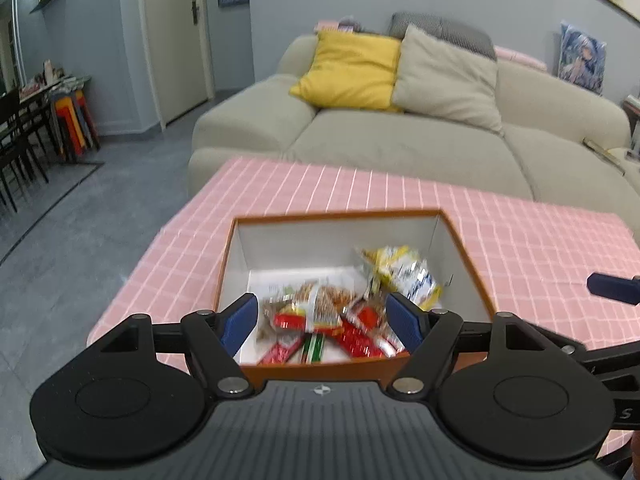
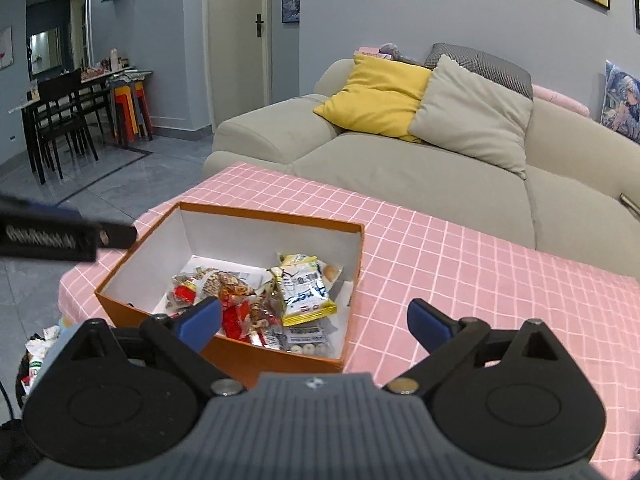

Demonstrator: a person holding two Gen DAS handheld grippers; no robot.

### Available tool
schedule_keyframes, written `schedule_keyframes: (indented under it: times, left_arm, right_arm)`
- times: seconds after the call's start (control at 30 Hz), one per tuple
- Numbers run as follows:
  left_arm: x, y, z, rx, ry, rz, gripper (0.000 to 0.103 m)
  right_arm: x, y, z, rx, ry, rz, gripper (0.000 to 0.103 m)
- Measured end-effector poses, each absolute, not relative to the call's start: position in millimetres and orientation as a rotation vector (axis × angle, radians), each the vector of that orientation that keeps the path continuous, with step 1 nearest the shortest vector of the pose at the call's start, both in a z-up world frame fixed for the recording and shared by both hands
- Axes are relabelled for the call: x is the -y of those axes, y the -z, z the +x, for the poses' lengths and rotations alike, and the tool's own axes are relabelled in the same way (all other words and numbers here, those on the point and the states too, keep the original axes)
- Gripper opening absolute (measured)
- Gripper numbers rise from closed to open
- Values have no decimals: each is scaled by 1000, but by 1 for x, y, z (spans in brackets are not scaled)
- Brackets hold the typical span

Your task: Organize snacks

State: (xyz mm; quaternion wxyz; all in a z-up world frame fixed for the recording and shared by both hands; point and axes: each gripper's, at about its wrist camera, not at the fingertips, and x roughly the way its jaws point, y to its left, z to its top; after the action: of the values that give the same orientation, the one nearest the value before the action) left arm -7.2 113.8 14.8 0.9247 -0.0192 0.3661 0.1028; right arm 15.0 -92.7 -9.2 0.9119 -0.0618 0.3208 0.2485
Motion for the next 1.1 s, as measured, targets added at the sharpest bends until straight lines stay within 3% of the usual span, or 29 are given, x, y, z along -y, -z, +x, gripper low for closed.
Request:
schedule_keyframes:
  times: [1.1]
  left_arm:
    - [-110,-14,-13,-785,-221,-20,86]
  right_arm:
    - [89,17,12,-671,-541,-150,96]
